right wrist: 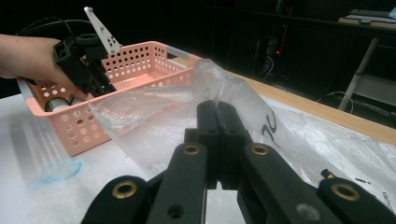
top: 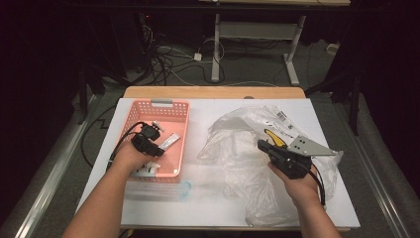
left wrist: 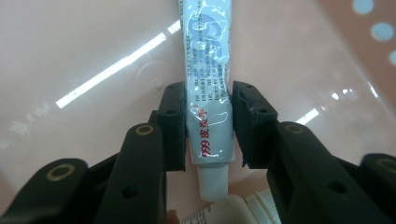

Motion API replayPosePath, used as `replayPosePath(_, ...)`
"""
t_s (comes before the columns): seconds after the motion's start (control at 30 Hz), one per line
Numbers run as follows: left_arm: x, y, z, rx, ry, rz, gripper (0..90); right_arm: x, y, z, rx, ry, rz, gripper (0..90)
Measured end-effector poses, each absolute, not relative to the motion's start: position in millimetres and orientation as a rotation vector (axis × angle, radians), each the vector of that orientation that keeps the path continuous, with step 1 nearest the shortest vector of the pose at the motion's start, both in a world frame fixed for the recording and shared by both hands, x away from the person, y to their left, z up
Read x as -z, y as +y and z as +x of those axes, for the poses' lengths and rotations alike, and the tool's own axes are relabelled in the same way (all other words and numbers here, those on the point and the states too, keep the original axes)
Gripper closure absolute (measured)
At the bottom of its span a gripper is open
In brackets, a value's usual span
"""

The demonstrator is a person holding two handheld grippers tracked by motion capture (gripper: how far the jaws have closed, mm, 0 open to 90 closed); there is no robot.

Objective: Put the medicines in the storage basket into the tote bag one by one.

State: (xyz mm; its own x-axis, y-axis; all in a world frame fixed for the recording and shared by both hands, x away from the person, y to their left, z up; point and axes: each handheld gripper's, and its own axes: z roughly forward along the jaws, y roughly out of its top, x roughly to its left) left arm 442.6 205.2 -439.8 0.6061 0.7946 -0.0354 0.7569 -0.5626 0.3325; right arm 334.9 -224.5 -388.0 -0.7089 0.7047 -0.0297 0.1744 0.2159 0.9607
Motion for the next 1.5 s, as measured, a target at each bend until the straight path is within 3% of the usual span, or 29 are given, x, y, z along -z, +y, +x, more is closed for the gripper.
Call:
replayPosePath(0.33, 421, 214, 435, -0.172, 1.258, 2.405, 65.4, 386, -225, 335, -1.515, 2.022, 0.809, 90.0)
replayPosePath(0.77, 402, 217, 404, -0.278, 1.219, 2.265, 65.5, 384, -227, 333, -1.518, 2.014, 0.802, 90.0)
replayPosePath(1.5, 414, 213, 358, -0.384, 1.122, 2.177, 65.4, 381, -229, 328, -1.508, 1.998, 0.803, 90.0)
